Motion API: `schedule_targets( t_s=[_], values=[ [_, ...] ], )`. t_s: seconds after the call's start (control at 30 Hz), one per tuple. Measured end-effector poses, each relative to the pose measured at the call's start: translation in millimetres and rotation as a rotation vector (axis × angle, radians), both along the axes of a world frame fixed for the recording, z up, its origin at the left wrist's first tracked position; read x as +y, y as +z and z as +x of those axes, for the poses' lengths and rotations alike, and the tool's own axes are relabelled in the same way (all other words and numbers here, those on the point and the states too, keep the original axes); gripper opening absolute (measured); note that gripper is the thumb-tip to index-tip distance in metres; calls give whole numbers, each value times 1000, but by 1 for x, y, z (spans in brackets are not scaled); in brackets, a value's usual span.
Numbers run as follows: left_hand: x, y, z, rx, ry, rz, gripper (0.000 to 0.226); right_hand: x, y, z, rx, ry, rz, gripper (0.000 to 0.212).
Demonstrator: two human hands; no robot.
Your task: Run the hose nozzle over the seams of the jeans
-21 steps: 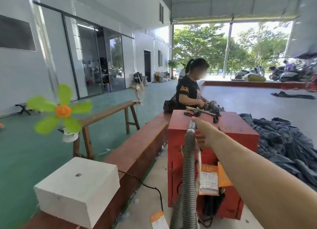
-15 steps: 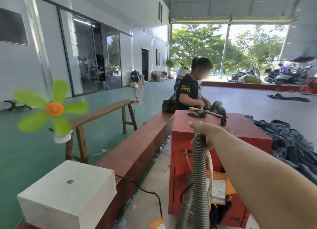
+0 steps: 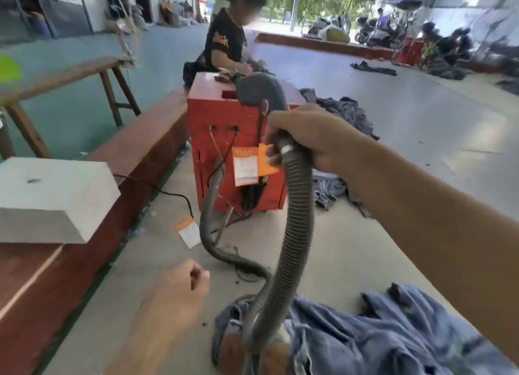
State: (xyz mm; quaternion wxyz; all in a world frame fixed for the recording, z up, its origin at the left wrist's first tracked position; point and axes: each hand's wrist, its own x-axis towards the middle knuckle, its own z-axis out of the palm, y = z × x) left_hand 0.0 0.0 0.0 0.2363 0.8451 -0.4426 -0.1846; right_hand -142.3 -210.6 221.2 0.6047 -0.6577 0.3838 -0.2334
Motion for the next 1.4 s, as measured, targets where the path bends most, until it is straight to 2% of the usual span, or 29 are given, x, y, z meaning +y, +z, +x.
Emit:
schedule_targets(
  t_s=[0.07,0.17,0.3,0.43,0.6,0.73,0.83,0.9,0.93,1.0,1.07,1.2,1.23,1.33,1.4],
  values=[
    [15,5,-28,27,3,-62,22,51,-33,-74,117,-1,-37,11],
    [26,-5,-78,116,-90,-63,22,121,-91,-178,309,12,-134,30],
    [41,-56,-142,213,-235,59,24,168,-160,-284,535,93,-280,23],
    [46,-109,-169,313,-127,162,24,172,-208,-336,671,124,-253,25],
    [49,-147,-182,127,-122,374,11,157,-225,-334,664,10,-351,34],
    [52,-169,-185,208,-138,509,17,126,-210,-337,834,138,-671,38],
    [50,-179,-188,260,-166,601,39,97,-180,-347,847,225,-1022,35],
    [48,-184,-187,294,-159,627,49,77,-158,-359,842,125,-1273,34],
    [46,-186,-186,315,-151,632,53,72,-148,-363,887,33,-1324,38],
    [45,-187,-186,365,-140,650,64,73,-144,-369,959,-120,-1292,45],
    [45,-191,-188,426,-130,671,76,86,-161,-374,912,-151,-1179,44],
    [43,-194,-187,592,-58,614,87,114,-208,-371,1057,153,-866,42],
    [42,-190,-185,609,-33,566,79,119,-217,-368,1085,231,-823,40],
    [37,-179,-178,679,68,352,30,133,-237,-358,1099,385,-754,39],
    [34,-165,-177,840,179,197,20,135,-243,-356,1075,420,-737,38]
  ],
)
